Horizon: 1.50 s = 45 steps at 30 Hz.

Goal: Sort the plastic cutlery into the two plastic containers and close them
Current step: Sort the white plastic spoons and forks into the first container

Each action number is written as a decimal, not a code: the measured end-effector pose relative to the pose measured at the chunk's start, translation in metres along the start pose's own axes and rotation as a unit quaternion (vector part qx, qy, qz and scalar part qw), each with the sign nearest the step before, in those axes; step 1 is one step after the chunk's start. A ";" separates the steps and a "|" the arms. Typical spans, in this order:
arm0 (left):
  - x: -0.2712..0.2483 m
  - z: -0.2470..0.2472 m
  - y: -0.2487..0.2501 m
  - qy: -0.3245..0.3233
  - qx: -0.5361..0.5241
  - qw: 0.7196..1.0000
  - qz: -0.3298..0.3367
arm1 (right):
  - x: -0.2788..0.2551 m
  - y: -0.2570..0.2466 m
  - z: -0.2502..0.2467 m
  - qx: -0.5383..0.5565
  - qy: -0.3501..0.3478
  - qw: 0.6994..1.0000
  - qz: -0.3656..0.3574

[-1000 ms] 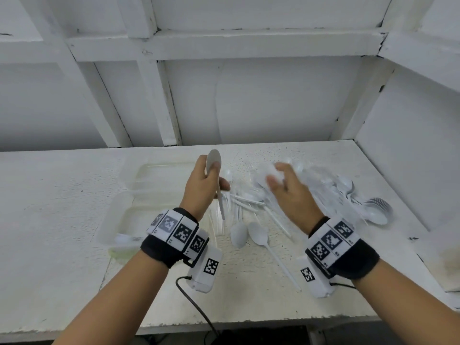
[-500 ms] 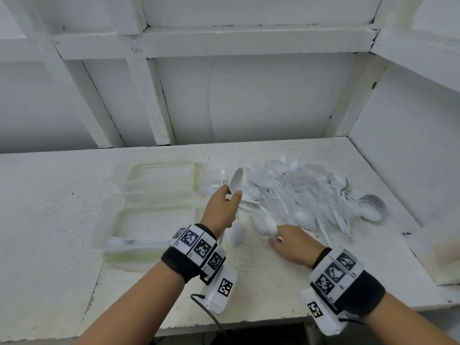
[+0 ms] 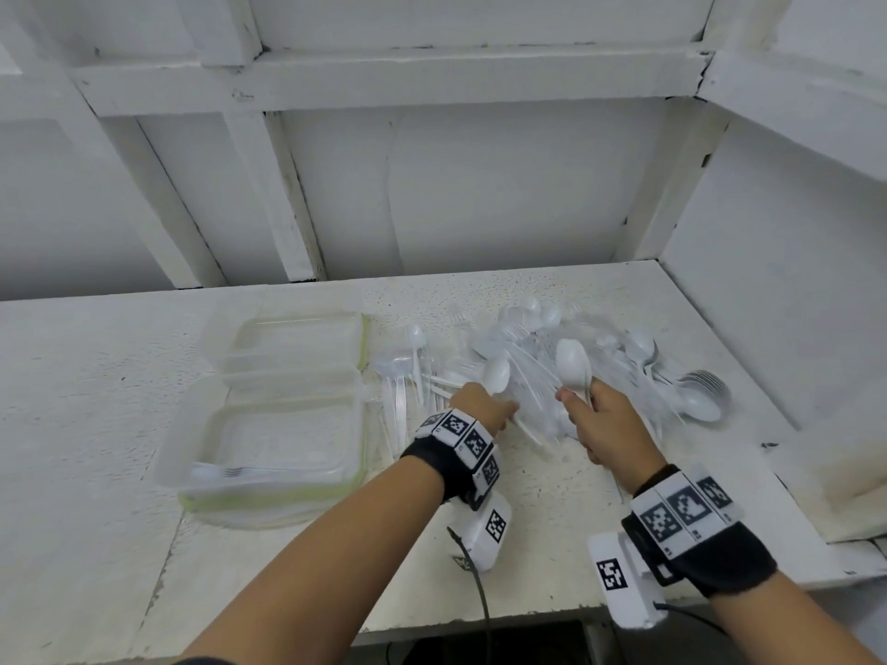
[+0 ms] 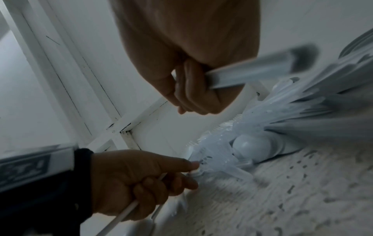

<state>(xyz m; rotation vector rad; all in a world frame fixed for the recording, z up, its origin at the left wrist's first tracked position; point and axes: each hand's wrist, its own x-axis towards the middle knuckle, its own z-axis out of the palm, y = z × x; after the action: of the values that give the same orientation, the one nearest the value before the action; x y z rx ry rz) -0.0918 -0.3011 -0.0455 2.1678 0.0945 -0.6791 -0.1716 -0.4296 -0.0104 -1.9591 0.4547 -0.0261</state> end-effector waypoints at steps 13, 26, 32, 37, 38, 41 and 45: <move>-0.051 -0.061 -0.013 -0.095 0.069 0.993 0.020 | 0.012 -0.015 0.009 -0.080 -0.077 0.993 -0.033; -0.079 -0.098 -0.036 -0.070 -0.053 0.996 0.024 | 0.017 -0.003 0.055 -0.409 -0.214 0.887 -0.024; -0.084 -0.096 -0.044 -0.097 -0.074 0.992 -0.012 | 0.009 -0.015 0.029 -0.270 -0.243 0.931 0.031; -0.078 -0.091 -0.036 -0.045 -0.132 0.990 0.015 | -0.001 -0.021 0.007 -0.069 -0.251 0.963 0.064; -0.077 -0.088 -0.033 -0.032 -0.137 0.990 0.025 | -0.002 -0.022 0.006 -0.015 -0.243 0.967 0.073; -0.066 -0.076 -0.022 0.007 -0.122 0.991 0.060 | 0.000 -0.026 0.010 0.099 -0.198 0.971 0.086; -0.032 -0.060 -0.004 0.106 0.027 0.989 0.103 | 0.006 -0.028 0.015 0.145 -0.118 0.978 0.095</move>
<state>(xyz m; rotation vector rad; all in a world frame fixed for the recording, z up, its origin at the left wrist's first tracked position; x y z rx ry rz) -0.0943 -0.2478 -0.0023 2.2577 -0.0368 -0.3349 -0.1544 -0.4086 0.0075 -1.6017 0.4519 0.2473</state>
